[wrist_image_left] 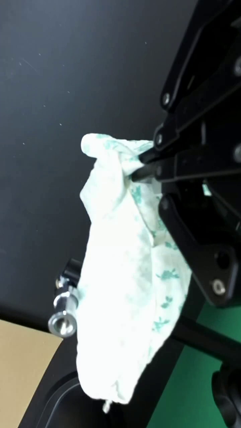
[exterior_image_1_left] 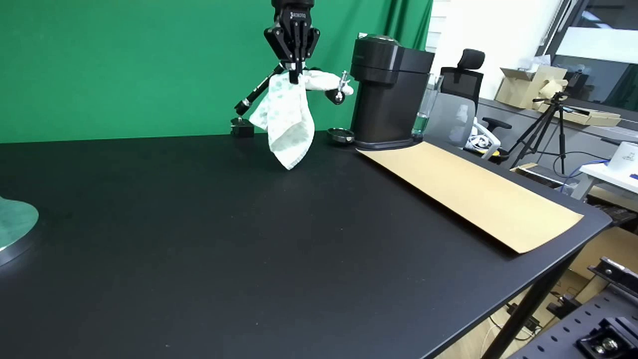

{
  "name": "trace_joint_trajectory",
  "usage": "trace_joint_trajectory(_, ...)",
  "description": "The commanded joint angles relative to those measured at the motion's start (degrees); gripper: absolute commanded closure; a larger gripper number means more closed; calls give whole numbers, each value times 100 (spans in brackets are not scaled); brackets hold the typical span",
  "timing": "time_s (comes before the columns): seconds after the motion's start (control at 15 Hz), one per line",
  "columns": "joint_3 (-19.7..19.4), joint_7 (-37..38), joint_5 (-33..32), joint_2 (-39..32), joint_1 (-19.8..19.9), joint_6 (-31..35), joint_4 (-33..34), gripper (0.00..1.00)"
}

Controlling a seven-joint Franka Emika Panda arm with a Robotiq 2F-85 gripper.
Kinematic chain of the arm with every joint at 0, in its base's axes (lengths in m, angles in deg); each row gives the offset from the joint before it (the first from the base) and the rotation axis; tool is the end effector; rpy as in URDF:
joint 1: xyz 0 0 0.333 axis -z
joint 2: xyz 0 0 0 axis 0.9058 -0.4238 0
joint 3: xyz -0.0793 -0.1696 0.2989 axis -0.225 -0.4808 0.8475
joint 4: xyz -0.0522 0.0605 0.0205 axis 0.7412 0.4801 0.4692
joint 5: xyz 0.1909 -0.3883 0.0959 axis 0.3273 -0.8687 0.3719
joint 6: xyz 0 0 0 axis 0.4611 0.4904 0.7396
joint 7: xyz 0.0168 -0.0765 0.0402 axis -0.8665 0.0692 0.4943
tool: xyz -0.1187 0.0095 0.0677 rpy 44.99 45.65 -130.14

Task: Put the cloth on the table

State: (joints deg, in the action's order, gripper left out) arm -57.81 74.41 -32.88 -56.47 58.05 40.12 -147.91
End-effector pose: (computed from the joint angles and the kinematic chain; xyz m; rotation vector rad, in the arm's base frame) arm 0.7014 0.1210 0.3086 2.9220 0.7565 -0.0684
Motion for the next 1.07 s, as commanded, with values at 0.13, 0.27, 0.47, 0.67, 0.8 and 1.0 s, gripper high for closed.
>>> trace_joint_trajectory(0.13,151,-283,-249,36,-118,-292,-361,99)
trace_joint_trajectory(0.27,200,-396,-301,-11,-154,-360,-469,99)
trace_joint_trajectory(0.47,265,-536,-386,-62,-211,-407,-607,99)
trace_joint_trajectory(0.67,307,-639,-536,-74,-267,-396,-728,99)
trace_joint_trajectory(0.8,330,-651,-619,-67,-294,-325,-798,99)
trace_joint_trajectory(1.0,375,-681,-653,-62,-314,-317,-867,66)
